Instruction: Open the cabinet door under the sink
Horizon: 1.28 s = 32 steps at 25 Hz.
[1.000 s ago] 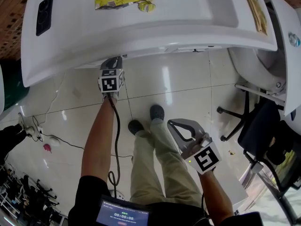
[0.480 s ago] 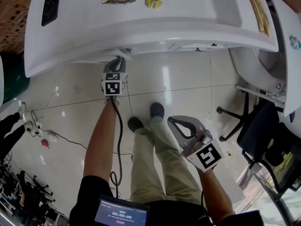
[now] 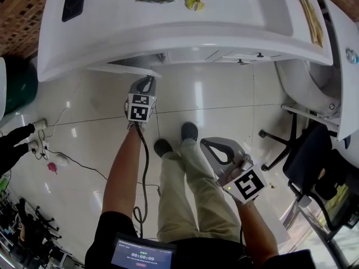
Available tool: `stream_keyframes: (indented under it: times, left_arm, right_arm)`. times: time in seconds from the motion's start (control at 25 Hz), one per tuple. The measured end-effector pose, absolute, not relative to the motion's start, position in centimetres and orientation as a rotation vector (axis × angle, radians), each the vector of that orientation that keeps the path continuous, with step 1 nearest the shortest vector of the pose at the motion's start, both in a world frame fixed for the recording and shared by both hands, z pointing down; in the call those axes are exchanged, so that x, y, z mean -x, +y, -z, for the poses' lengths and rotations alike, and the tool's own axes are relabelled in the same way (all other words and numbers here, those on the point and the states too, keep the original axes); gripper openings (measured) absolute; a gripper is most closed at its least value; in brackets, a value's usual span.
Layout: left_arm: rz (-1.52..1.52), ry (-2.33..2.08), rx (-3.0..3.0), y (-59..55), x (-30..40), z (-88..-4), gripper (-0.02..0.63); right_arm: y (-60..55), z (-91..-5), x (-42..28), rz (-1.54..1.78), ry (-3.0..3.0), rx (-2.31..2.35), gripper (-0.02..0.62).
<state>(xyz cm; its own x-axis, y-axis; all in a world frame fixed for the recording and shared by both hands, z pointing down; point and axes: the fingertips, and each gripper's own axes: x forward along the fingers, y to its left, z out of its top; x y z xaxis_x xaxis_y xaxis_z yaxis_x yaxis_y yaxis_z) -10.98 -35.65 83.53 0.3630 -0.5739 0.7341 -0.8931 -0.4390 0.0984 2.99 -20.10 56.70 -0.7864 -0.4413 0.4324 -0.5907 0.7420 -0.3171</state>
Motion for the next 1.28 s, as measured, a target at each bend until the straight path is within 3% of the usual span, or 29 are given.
stream_keyframes:
  times: [1.28]
  left_arm:
    - [-0.879,-1.221,-2.141,-25.8,16.5,-83.8,0.071]
  right_arm:
    - [-16.0,-55.1,6.9,-0.624,-2.635,-0.678,-0.008]
